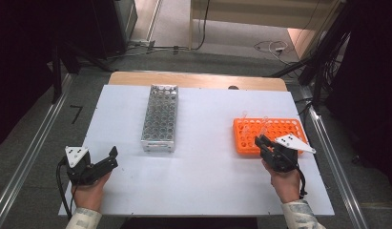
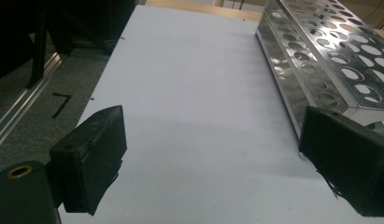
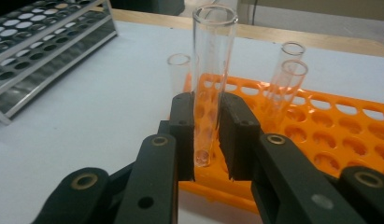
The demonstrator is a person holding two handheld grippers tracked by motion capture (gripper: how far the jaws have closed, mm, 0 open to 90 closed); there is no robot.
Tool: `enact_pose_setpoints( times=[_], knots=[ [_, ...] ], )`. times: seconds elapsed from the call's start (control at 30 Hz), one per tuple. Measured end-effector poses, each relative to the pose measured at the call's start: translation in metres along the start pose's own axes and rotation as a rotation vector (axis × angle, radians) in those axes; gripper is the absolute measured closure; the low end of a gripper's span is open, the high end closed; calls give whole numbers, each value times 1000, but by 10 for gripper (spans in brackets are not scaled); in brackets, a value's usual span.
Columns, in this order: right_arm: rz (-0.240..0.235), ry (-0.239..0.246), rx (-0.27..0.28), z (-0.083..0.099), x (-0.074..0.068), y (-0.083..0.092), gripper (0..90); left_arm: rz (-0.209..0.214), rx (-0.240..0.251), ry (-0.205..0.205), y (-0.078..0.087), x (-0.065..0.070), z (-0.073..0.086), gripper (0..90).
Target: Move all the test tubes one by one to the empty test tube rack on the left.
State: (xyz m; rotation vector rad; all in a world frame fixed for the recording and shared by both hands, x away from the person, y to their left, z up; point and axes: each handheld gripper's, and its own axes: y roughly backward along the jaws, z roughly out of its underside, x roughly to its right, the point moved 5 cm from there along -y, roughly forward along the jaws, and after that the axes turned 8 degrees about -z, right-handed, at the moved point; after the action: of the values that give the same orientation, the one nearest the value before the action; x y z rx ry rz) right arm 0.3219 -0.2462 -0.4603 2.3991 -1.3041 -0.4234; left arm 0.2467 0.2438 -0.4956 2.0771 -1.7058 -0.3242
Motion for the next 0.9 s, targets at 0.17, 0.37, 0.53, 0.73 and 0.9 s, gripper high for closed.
enact_pose_setpoints(
  times=[0.17,0.37,0.53,0.73,0.9],
  knots=[
    [-34,10,-1,-1,-12,1,739,24,8,0,3,8,-2,78],
    [-91,42,-18,-2,-33,-6,739,55,11,-18,4,20,-3,79],
    [-117,62,-32,-2,-44,-13,739,73,14,-33,4,29,-5,79],
    [-156,87,-49,-2,-60,-23,739,118,12,-47,6,45,-7,84],
    [-187,108,-63,-2,-71,-32,739,166,24,-77,10,65,-11,87]
  ],
)
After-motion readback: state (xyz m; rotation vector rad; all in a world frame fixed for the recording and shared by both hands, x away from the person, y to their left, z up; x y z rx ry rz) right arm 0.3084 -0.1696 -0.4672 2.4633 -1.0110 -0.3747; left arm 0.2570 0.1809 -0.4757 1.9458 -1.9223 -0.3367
